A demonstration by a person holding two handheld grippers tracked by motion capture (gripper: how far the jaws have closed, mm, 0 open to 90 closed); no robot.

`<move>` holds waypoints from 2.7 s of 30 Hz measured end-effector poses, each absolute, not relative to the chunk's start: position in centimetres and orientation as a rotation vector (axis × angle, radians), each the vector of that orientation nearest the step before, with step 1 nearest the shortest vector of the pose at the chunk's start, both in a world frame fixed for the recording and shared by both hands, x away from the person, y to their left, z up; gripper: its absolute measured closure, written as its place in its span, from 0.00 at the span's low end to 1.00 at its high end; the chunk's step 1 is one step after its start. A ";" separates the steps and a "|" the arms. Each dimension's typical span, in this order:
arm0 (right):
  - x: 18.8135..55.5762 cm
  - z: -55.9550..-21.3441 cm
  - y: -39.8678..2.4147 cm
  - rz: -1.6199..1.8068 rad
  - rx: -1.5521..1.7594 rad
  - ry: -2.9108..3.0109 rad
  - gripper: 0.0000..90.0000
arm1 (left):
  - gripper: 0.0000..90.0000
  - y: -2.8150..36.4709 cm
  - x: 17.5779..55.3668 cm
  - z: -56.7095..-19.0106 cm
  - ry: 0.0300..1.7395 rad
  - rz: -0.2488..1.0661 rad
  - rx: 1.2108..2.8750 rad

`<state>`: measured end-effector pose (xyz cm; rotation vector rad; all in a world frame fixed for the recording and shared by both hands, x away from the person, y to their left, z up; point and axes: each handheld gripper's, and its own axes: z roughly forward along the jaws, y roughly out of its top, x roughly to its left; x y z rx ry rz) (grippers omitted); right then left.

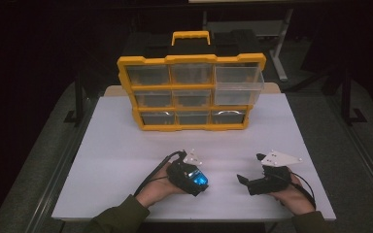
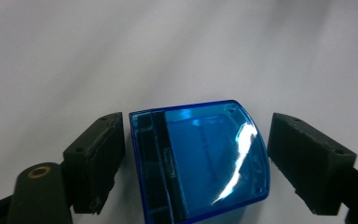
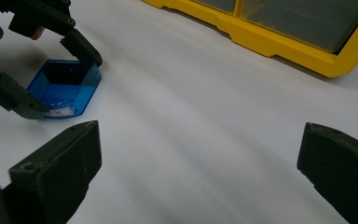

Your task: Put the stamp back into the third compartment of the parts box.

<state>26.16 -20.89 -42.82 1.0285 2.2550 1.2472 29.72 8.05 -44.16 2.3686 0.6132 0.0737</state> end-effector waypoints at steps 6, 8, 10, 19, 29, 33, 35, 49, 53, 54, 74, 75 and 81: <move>26.1 -42.9 -20.9 1.244 1.034 2.257 0.00 | 0.28 8.1 29.7 -44.1 0.588 0.097 2.397; 26.2 -42.9 -20.9 1.243 1.034 2.257 0.00 | 0.28 8.0 29.5 -44.2 0.586 0.110 2.397; 26.2 -42.9 -20.8 1.242 1.033 2.257 0.00 | 0.28 8.0 29.5 -44.2 0.584 0.118 2.395; 26.2 -42.9 -20.8 1.239 1.021 2.257 0.00 | 0.34 8.1 29.6 -44.1 0.586 0.114 2.397; 26.2 -42.9 -20.8 1.237 1.023 2.262 0.00 | 0.34 8.3 29.8 -44.1 0.550 0.106 2.408; 26.2 -42.9 -20.8 1.239 1.020 2.261 0.00 | 0.34 8.3 29.8 -44.1 0.545 0.109 2.411; 26.2 -42.9 -20.8 1.239 1.021 2.262 0.00 | 0.34 8.3 29.8 -44.1 0.551 0.103 2.405; 26.2 -42.9 -20.9 1.240 1.020 2.261 0.00 | 0.35 8.8 30.4 -43.4 0.531 0.050 2.397; 26.2 -42.9 -20.9 1.241 1.024 2.260 0.00 | 0.35 8.9 30.6 -43.1 0.520 0.037 2.398; 26.1 -42.8 -20.9 1.241 1.026 2.260 0.00 | 0.35 9.0 30.7 -42.9 0.517 0.034 2.400; 26.2 -42.8 -21.0 1.249 1.021 2.253 0.00 | 0.35 9.7 32.1 -40.2 0.502 -0.018 2.373; 26.2 -42.8 -21.0 1.245 1.027 2.255 0.00 | 0.35 9.7 32.1 -40.1 0.504 -0.021 2.371; 26.1 -42.8 -21.1 1.252 1.025 2.259 0.00 | 0.35 9.9 32.6 -39.1 0.499 -0.036 2.359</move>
